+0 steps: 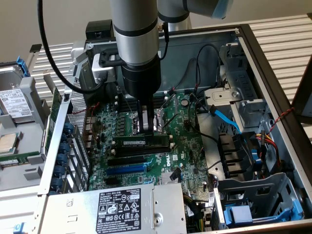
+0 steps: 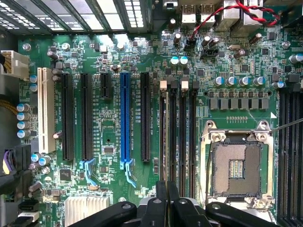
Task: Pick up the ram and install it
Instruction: 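Insert the ram into the slot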
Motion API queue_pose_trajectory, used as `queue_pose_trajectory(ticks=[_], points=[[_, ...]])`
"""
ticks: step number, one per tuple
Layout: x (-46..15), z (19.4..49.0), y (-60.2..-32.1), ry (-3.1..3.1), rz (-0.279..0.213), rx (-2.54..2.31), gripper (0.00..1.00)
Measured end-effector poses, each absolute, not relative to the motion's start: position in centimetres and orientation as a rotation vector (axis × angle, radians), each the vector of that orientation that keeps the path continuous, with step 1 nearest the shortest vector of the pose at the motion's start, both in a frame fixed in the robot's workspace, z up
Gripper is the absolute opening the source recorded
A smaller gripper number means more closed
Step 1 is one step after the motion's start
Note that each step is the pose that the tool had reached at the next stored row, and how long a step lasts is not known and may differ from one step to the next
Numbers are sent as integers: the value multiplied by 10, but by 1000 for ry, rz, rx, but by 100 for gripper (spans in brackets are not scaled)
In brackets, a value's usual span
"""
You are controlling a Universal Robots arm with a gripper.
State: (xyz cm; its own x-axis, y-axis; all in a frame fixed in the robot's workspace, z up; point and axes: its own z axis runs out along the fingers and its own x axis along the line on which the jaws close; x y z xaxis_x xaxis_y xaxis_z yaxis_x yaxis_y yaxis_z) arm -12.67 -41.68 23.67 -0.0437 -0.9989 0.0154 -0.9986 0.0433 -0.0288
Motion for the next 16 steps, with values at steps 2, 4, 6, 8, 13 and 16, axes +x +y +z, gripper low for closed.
queue_pose_trajectory(ticks=[2, 4, 6, 8, 13, 16], points=[[-127, 236, -417, 2263, -49, -2166, 13], [-127, 236, -417, 2262, -50, -2166, 13], [-127, 236, -417, 2262, -51, -2166, 13], [-127, 236, -417, 2262, -51, -2165, 13], [-127, 236, -417, 2262, -51, -2165, 13], [-127, 236, -417, 2262, -51, -2165, 13]])
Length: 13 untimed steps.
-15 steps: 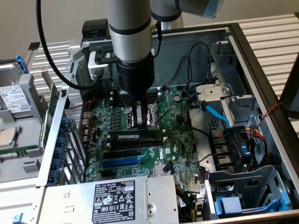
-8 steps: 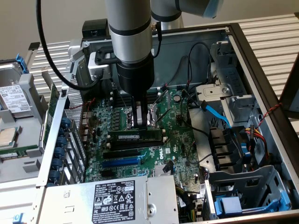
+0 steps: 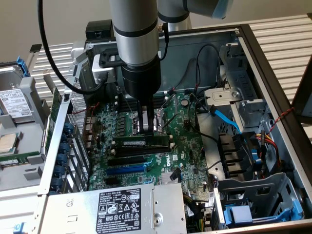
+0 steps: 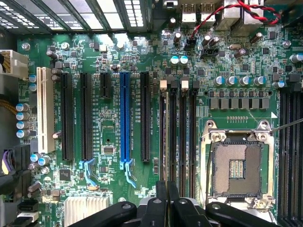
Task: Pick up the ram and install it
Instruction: 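Insert the ram into the slot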
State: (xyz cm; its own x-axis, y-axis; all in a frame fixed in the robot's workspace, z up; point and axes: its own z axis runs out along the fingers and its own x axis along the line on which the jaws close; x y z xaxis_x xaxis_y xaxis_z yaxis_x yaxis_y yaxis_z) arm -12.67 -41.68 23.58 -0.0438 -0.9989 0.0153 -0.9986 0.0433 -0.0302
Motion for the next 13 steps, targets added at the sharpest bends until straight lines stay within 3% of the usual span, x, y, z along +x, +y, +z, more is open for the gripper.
queue_pose_trajectory(ticks=[13], points=[[-133, 236, -417, 2240, -94, -2144, 13]])
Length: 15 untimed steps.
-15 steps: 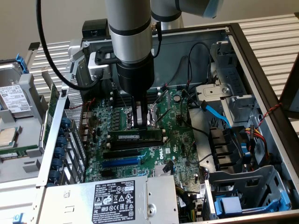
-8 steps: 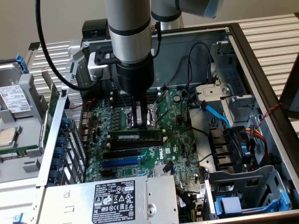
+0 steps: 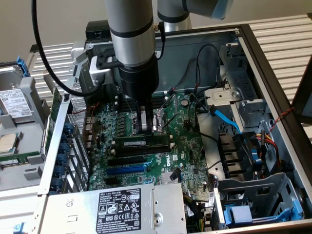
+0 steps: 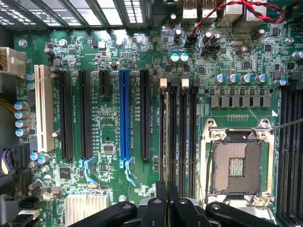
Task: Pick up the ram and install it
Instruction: 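Insert the ram into the slot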
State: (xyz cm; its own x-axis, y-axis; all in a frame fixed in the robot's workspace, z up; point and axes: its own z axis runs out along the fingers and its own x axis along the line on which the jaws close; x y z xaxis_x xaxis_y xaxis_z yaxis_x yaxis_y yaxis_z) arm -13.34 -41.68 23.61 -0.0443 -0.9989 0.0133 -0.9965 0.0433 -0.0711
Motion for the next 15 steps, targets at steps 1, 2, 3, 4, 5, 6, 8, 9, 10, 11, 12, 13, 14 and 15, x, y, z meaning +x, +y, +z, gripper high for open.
queue_pose_trajectory(ticks=[1, 2, 3, 4, 5, 6, 8, 9, 10, 11, 12, 13, 14, 15], points=[[-134, 236, -417, 2237, -99, -2141, 13], [-135, 236, -417, 2235, -104, -2139, 13], [-136, 236, -417, 2233, -109, -2137, 13], [-137, 236, -417, 2231, -112, -2135, 13], [-137, 236, -417, 2230, -114, -2134, 13], [-138, 236, -417, 2229, -115, -2133, 13], [-140, 236, -417, 2226, -121, -2130, 13], [-140, 236, -417, 2224, -125, -2128, 13], [-141, 236, -417, 2221, -130, -2125, 13], [-142, 236, -417, 2217, -138, -2121, 13], [-142, 236, -417, 2213, -145, -2118, 13], [-143, 236, -417, 2210, -152, -2114, 13], [-143, 236, -417, 2208, -154, -2113, 13], [-143, 236, -417, 2208, -156, -2112, 13]])
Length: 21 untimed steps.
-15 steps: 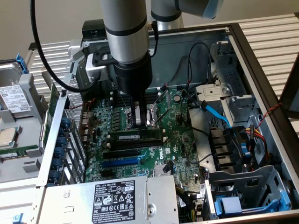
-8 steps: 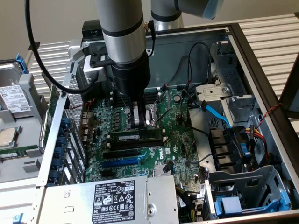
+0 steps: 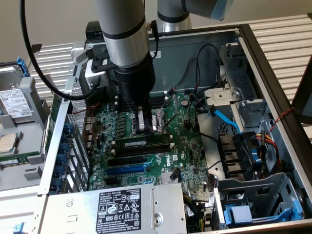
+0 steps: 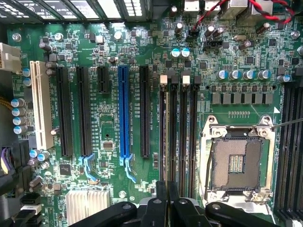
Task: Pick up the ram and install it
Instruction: 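Insert the ram into the slot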
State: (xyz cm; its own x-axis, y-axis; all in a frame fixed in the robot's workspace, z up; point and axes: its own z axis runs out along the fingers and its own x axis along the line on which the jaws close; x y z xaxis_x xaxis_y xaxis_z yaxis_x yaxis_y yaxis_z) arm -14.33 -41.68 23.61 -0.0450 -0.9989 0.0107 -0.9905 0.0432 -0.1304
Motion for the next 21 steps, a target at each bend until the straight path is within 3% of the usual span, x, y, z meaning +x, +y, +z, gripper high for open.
queue_pose_trajectory(ticks=[21], points=[[-149, 235, -418, 2192, -185, -2097, 13]])
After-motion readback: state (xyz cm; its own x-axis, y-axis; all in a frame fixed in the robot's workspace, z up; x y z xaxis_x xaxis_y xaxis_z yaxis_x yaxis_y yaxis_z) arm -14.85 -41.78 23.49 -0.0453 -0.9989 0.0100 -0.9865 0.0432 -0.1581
